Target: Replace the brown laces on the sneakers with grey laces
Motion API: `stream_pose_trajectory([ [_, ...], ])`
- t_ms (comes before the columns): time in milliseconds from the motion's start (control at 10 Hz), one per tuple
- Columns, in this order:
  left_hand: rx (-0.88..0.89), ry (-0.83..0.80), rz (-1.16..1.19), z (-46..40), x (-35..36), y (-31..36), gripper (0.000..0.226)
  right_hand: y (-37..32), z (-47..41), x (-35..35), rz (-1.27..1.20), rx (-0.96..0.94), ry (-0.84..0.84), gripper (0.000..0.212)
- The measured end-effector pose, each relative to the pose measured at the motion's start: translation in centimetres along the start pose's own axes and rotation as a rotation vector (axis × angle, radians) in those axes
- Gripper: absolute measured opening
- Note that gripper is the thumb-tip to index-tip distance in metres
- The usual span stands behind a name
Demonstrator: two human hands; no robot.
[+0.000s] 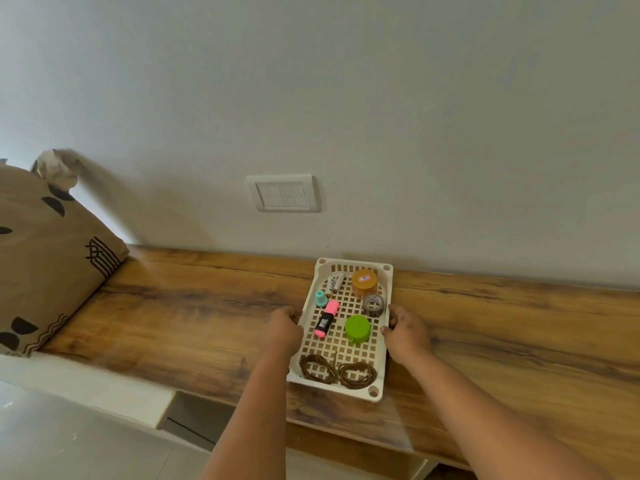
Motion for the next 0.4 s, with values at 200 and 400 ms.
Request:
stream_pose_trajectory([
  [200,0.069,0.009,-0.155,2.0,0.1,0.4,0.057,-1.2,1.8,-1.4,0.150,0.019,-0.046,0.043],
  [400,0.377,0.292,-0.488,10.6,3.4,6.8,0.072,-1.2,7.1,-6.5,0.398,-0.022,0.115,0.057],
])
Point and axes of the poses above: each hand's wrist, its own z-axis away from the middle knuckle, its own x-axis out of the palm, y = z × x, the point moved 1 cm from there along -z, towards the middle knuckle, and after that the axes turned 7 degrees about -y, right-handed, at the moved point
